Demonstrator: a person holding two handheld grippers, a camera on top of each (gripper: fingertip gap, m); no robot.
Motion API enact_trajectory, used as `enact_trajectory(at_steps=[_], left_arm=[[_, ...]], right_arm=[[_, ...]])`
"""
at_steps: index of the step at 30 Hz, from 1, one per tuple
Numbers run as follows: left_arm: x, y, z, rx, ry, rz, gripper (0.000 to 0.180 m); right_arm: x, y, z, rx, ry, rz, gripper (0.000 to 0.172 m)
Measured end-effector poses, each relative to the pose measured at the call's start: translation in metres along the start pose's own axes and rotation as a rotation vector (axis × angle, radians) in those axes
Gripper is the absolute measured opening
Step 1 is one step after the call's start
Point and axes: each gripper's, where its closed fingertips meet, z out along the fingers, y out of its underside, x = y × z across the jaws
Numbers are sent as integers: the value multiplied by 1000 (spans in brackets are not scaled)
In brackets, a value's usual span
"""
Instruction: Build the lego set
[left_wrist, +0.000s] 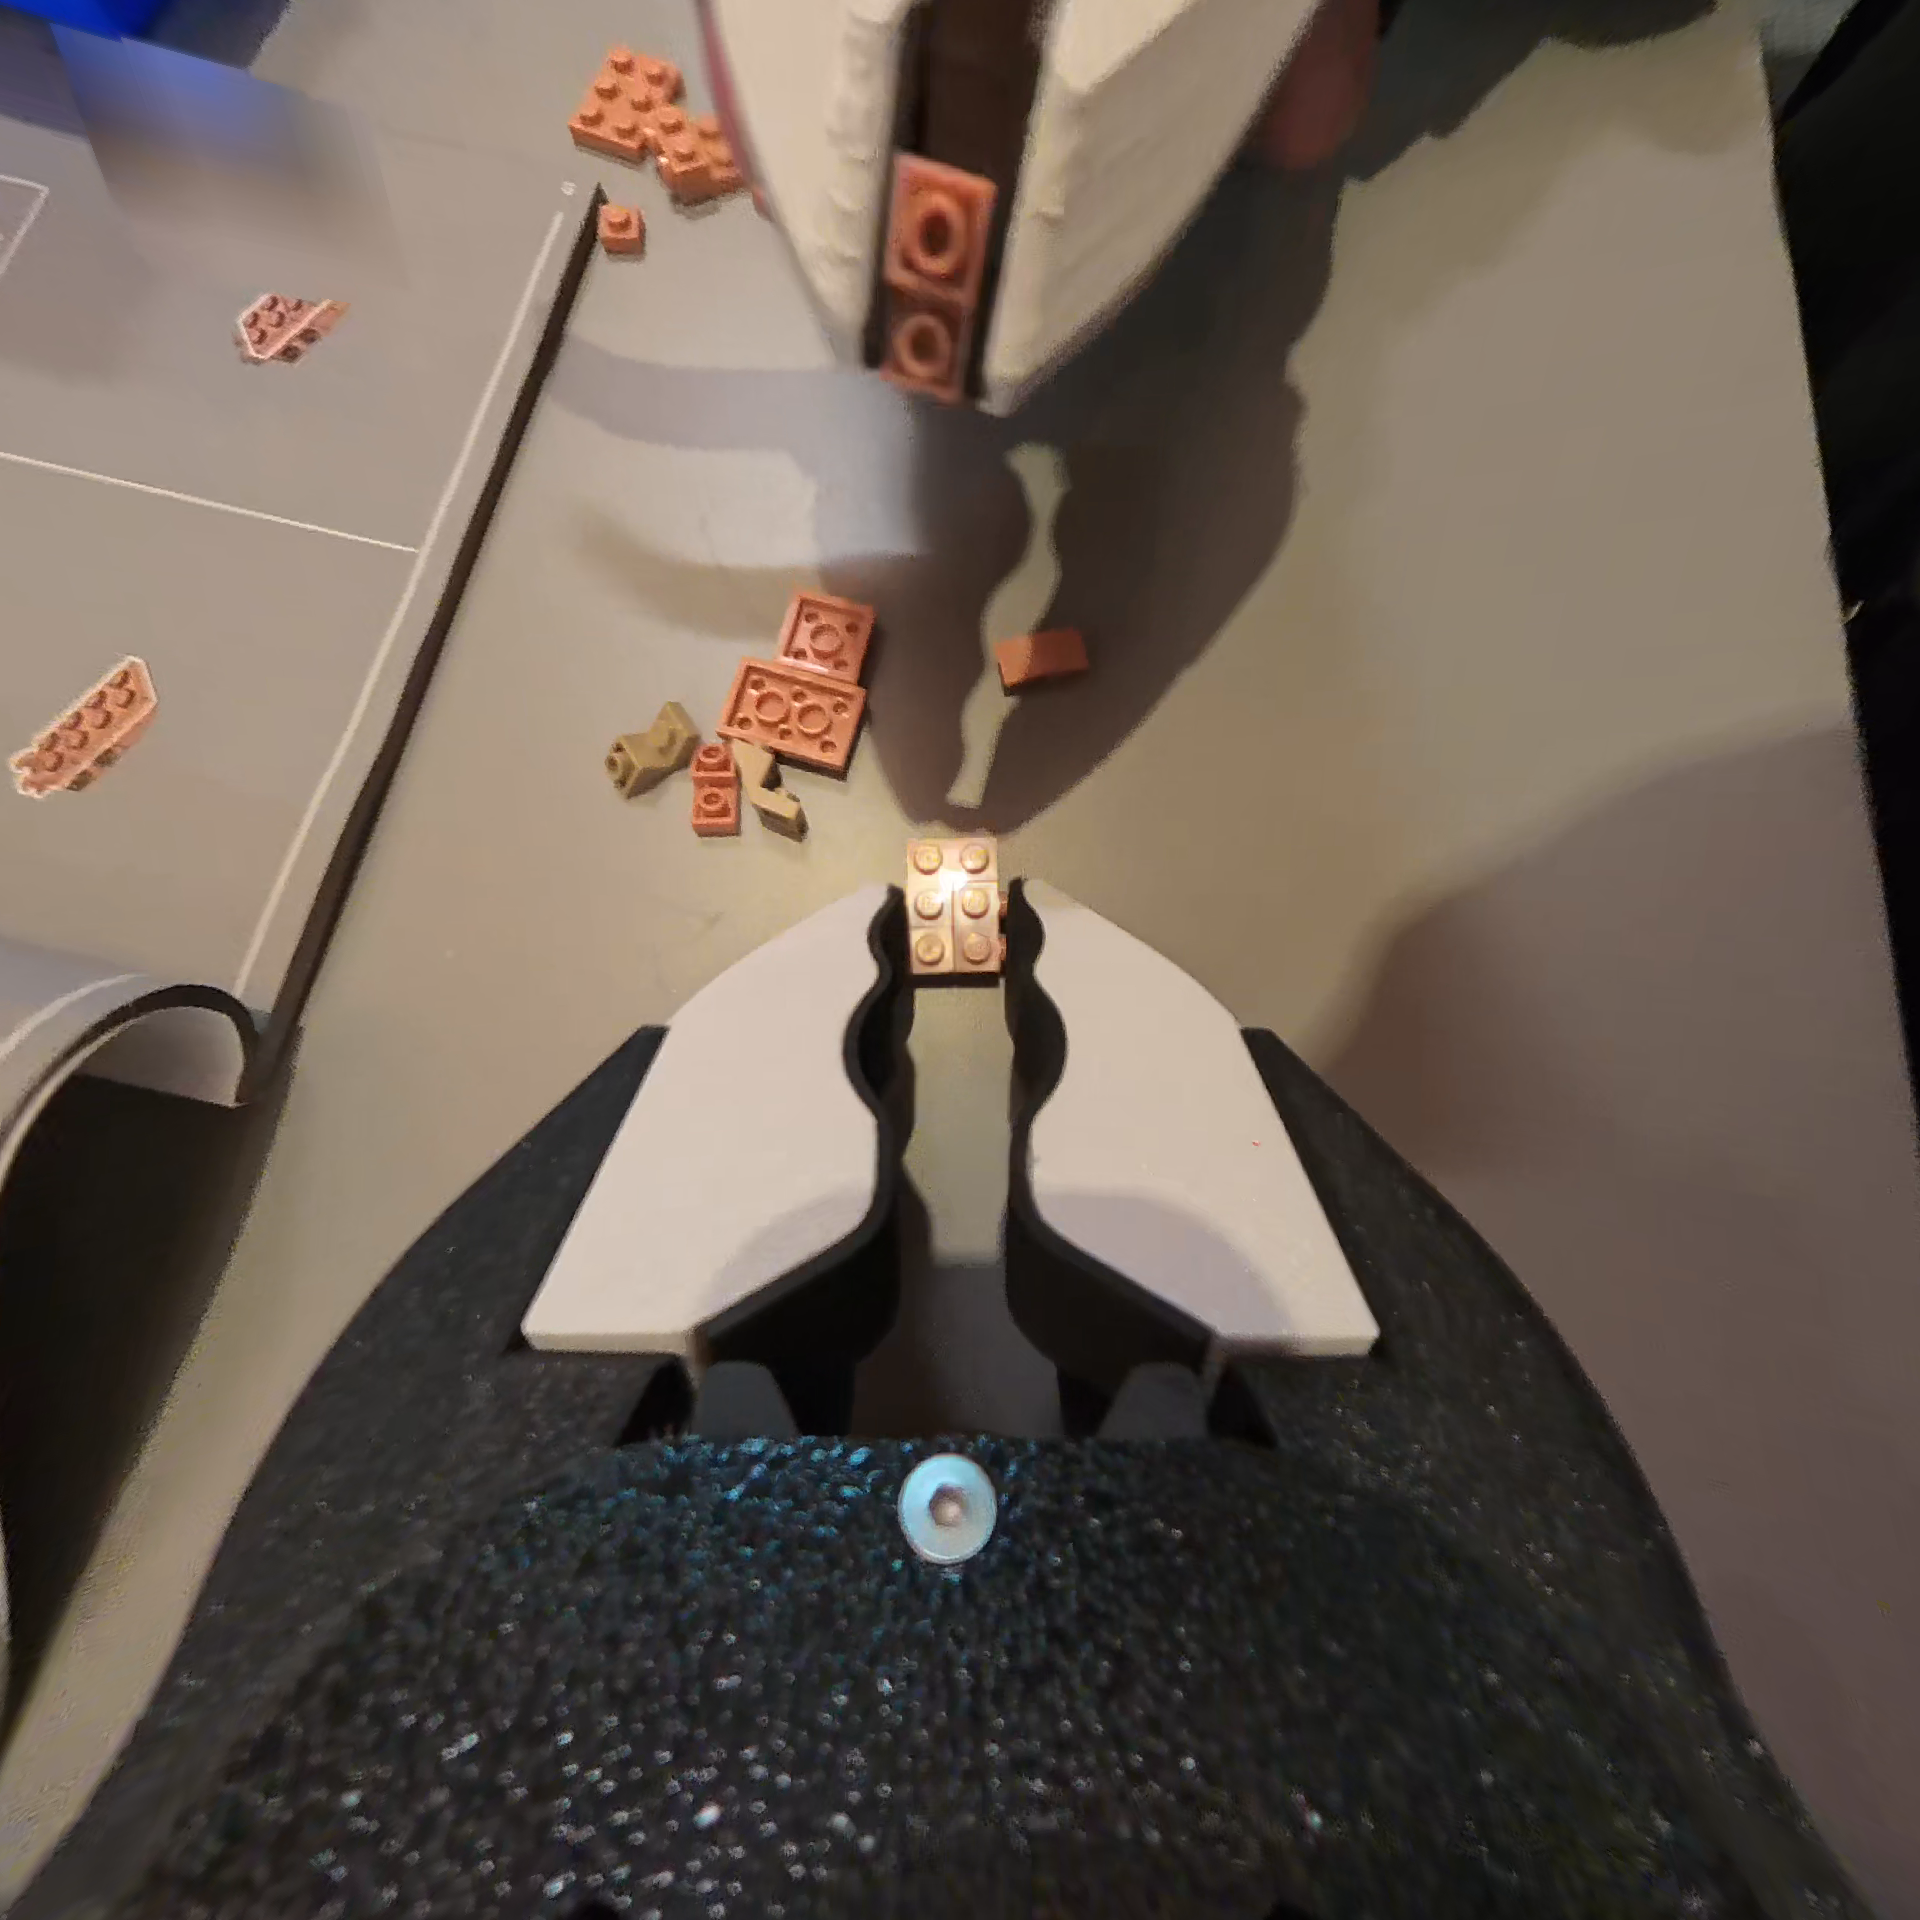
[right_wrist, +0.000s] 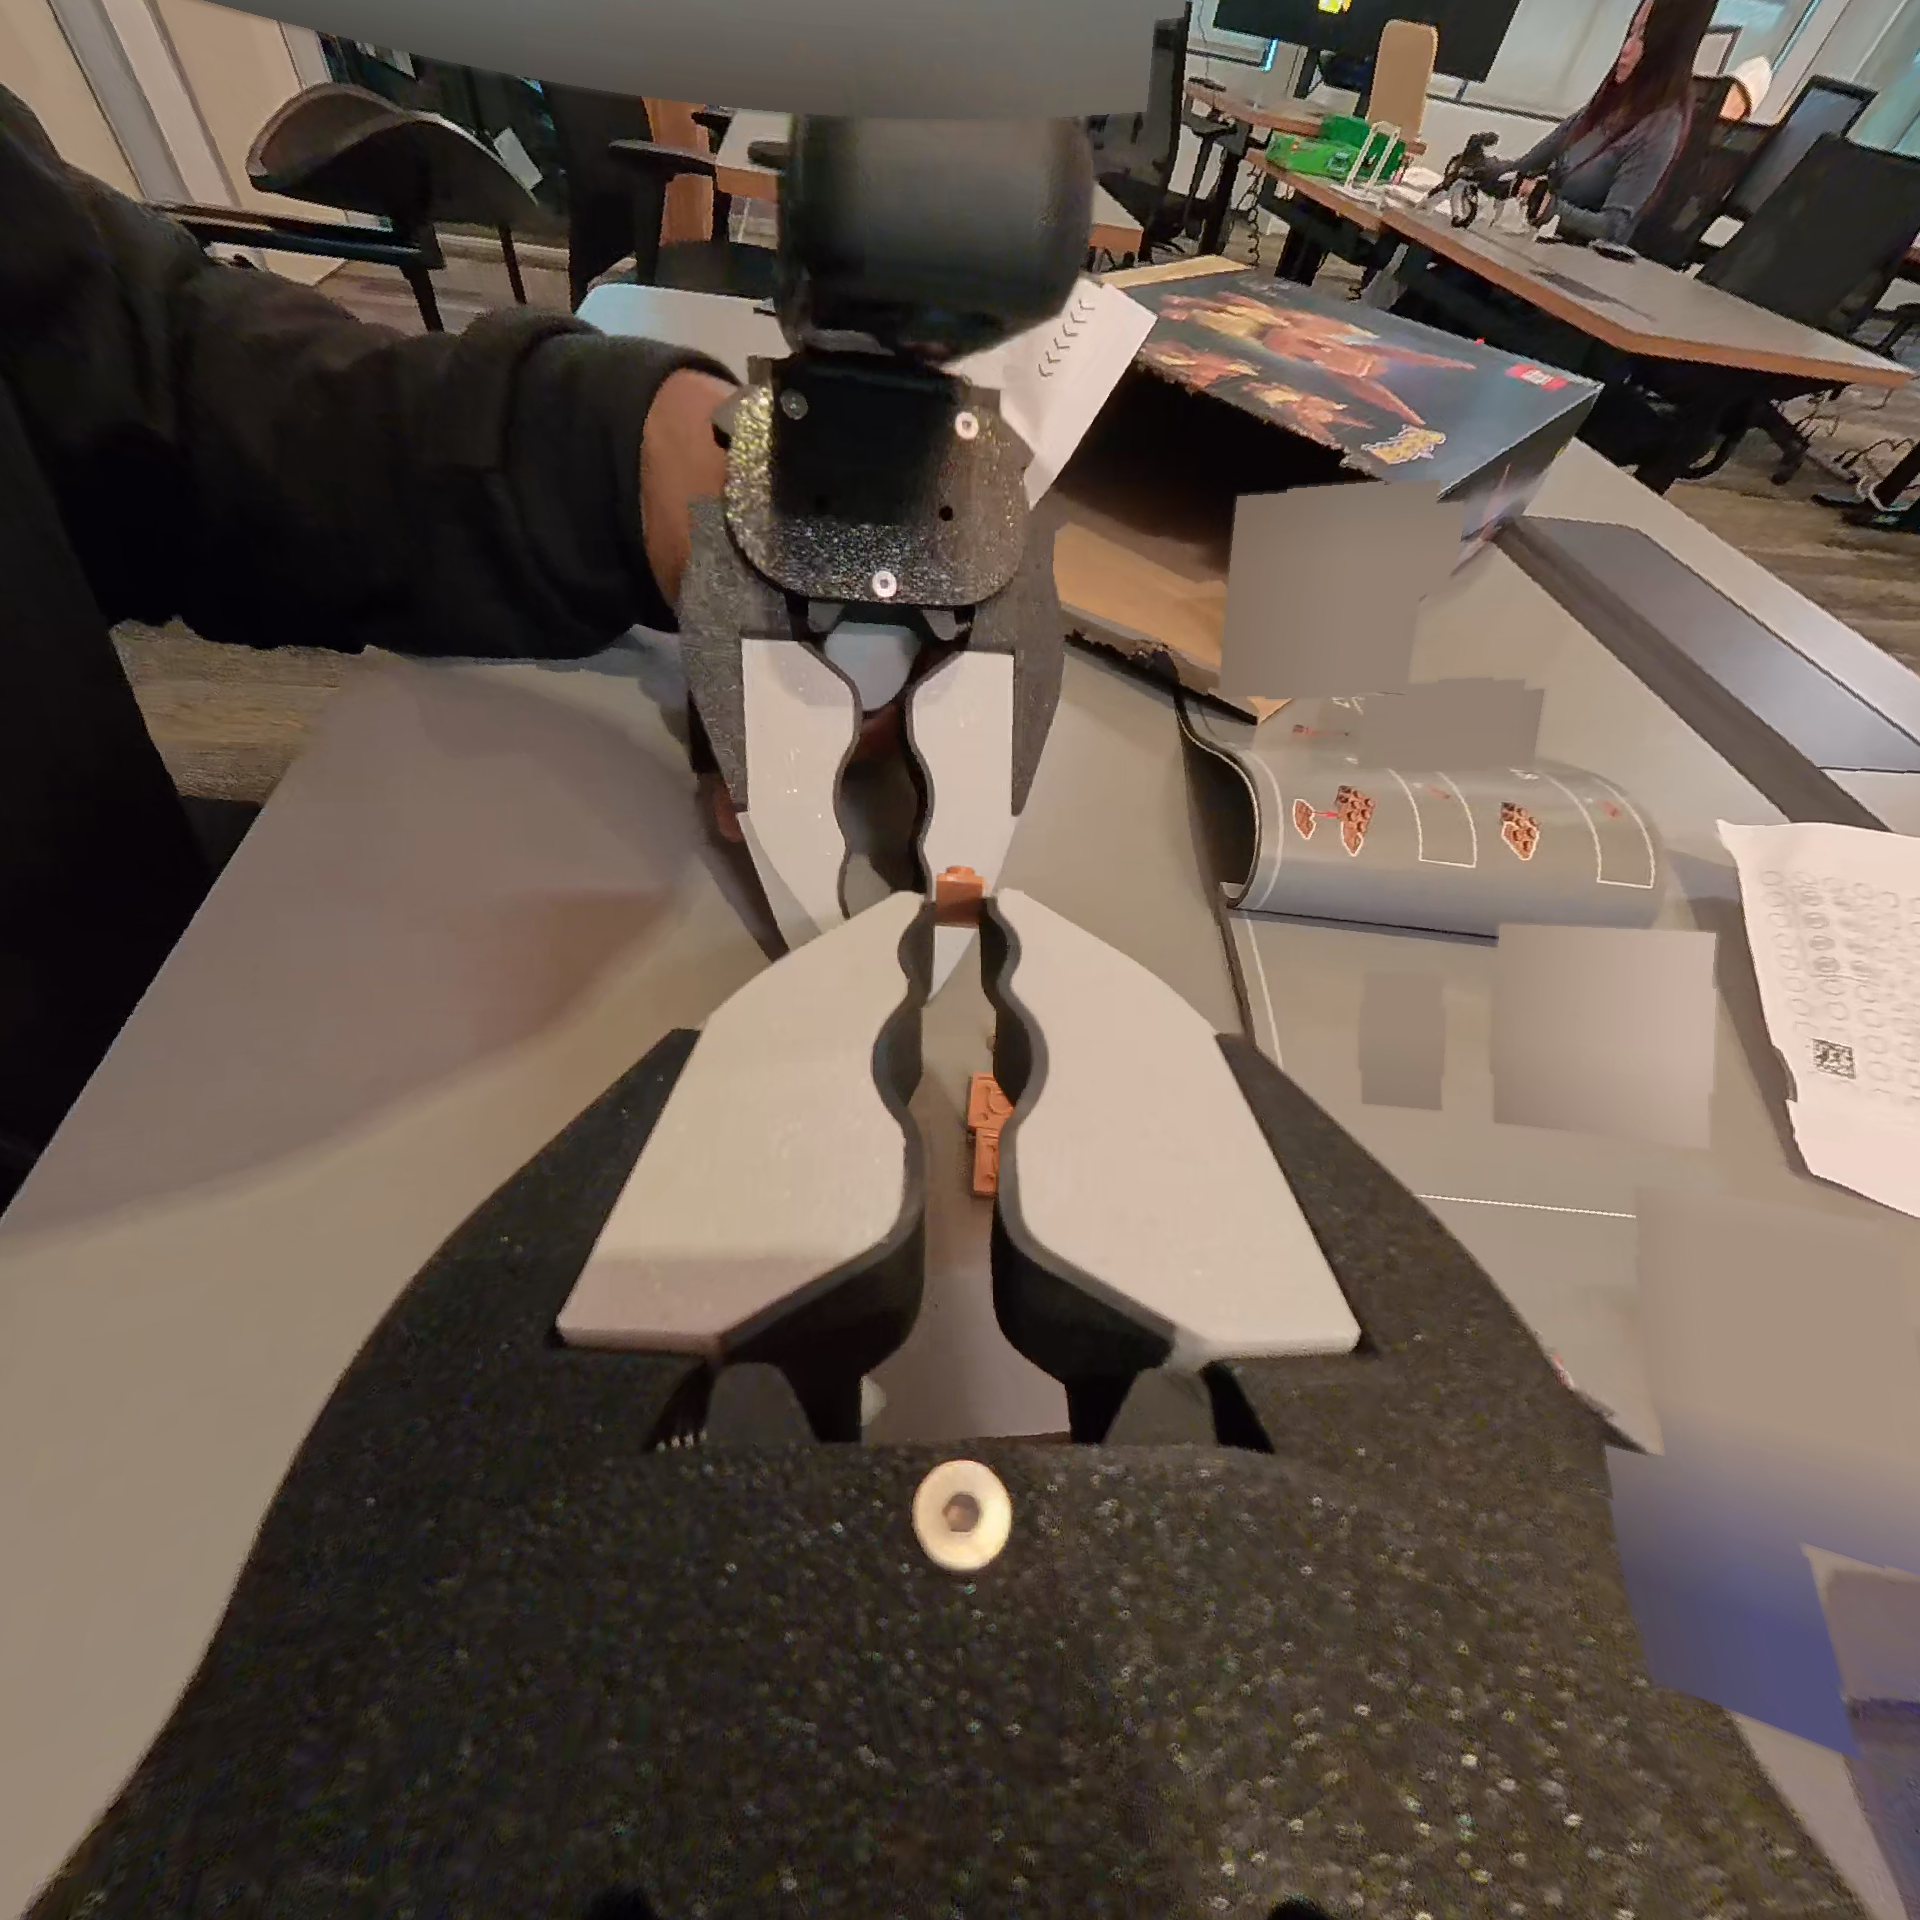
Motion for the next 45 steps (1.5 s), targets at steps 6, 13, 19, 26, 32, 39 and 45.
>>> enact_trajectory(at_steps=[6, 13, 19, 26, 32, 39, 45], left_arm=[[-8, -57, -45, 513, 245, -381, 17], [-16, -87, -79, 871, 512, -622, 17], [-10, -99, -76, 930, 552, -624, 17], [-3, -98, -64, 840, 438, -502, 17], [2, -96, -59, 792, 403, -440, 17], [5, -93, -55, 745, 374, -397, 17], [7, -90, -52, 698, 348, -355, 17]], right_arm=[[3, -16, -9, 133, -76, 211, 8], [11, -37, -18, 361, -180, 527, 8], [10, -36, -16, 375, -182, 555, 8], [10, -33, -14, 366, -173, 548, 8], [8, -32, -11, 345, -179, 537, 8], [4, -27, -8, 296, -176, 510, 8], [0, -25, -5, 264, -176, 479, 8]])
